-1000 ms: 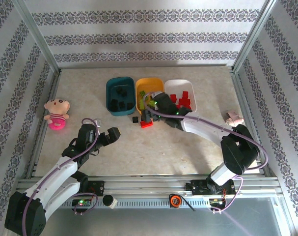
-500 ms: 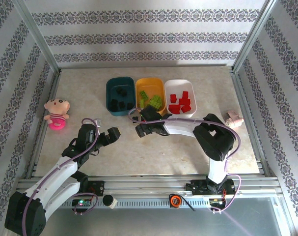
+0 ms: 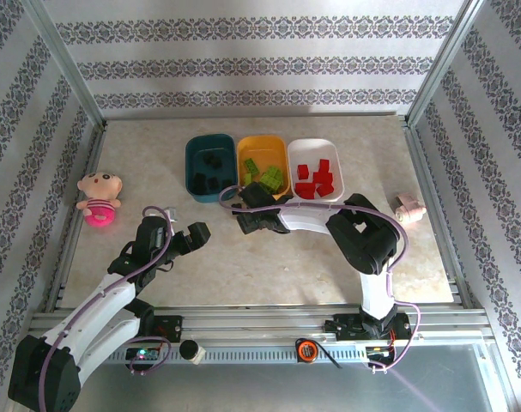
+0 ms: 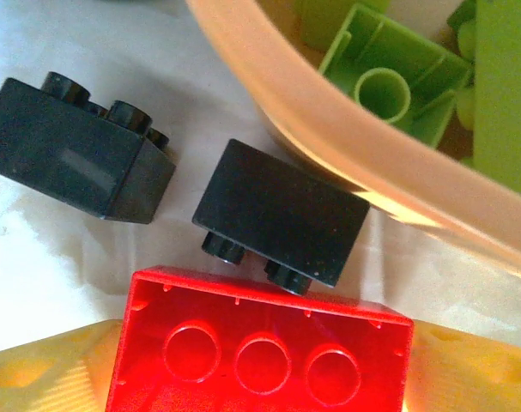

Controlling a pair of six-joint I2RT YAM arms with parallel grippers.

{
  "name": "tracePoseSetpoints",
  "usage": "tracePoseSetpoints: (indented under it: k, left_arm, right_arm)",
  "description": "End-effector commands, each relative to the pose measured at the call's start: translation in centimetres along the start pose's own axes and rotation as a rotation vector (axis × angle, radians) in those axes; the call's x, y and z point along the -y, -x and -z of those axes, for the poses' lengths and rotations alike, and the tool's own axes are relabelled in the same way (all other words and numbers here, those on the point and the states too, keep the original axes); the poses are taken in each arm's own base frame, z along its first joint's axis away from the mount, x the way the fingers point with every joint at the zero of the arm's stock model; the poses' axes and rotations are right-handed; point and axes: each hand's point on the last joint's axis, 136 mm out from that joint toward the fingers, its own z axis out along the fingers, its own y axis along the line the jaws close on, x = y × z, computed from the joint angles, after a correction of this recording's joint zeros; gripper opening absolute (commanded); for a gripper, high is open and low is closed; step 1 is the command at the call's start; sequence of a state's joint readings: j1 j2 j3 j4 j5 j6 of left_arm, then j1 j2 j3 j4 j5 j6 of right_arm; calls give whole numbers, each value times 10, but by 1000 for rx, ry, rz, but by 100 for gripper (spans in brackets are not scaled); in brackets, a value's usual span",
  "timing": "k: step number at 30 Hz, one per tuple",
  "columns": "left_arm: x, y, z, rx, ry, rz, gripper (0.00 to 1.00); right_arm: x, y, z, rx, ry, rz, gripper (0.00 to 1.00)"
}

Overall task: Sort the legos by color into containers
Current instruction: Pick up the lego from the center of the table, then place the lego in the container.

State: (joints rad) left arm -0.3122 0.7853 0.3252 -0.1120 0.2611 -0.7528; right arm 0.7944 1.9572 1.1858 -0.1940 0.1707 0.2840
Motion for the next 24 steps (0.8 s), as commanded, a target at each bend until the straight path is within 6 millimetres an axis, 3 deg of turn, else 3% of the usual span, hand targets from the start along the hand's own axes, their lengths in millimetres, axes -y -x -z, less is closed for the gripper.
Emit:
tracePoseSetpoints:
  k: [1,7,12,16,18,21,24]
  left_arm:
    - [-2,-1,0,3,4,-6,100]
    - [1,0,0,7,-8,-11,100]
    - [2,2,-2,8,-14,-10,100]
    - [3,2,-5,1,-15,-11,100]
    - [3,2,-6,-1,-18,-9,100]
    - [4,2,-6,-3,-22,-8,100]
    - [5,3,-5,-3,-19,-10,100]
  right_arm:
    - [-3,-2,5,-3,22,-2,73]
    - [-3,-9,44,58,99,-50,58]
    - [17,-4,91,152,110,-117,56]
    - [57,14,124,244,79,-216,56]
    - [83,23,131,272,45,-268,55]
    - [114,37,128,287,-10,-332,54]
    - [145,46,113,258,-80,-392,54]
